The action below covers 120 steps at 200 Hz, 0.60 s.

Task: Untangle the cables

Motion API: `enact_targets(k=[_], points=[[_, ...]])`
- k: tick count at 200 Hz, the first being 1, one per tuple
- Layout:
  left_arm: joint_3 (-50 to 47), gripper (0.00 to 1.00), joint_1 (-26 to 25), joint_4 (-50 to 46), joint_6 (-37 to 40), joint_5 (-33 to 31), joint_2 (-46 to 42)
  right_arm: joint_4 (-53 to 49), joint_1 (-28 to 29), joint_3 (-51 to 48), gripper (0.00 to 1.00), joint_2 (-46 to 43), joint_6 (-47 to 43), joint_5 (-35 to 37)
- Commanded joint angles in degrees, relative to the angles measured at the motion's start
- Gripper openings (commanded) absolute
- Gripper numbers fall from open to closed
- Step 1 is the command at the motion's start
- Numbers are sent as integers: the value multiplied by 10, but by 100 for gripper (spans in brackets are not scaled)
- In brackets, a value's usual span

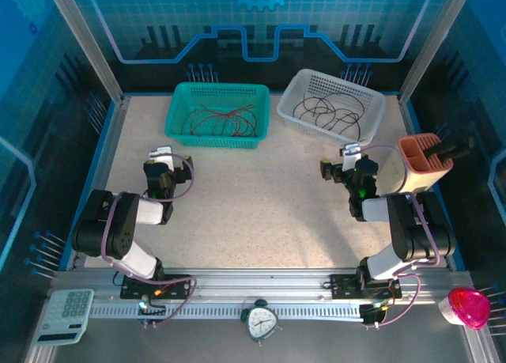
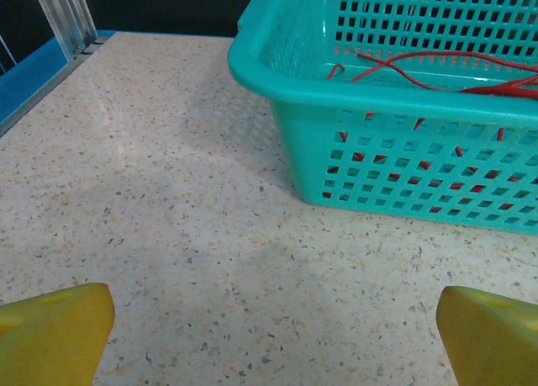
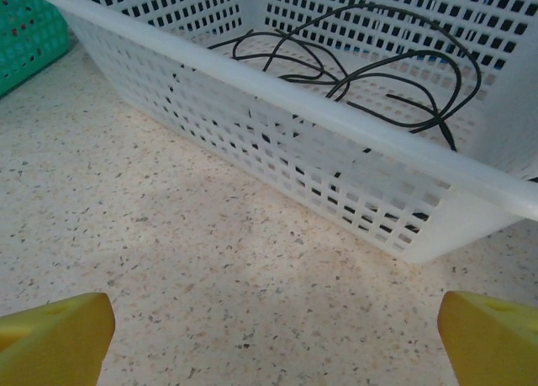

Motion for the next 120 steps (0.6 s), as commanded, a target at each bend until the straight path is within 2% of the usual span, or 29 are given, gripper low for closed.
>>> enact_targets(k=[1,120], points=[[4,99,5,-4,-12,24,-9,-2,0,7,100,-1,7,-14],[2,99,3,0,-10,28,-10,1,6,6,100,-1,4,-2]])
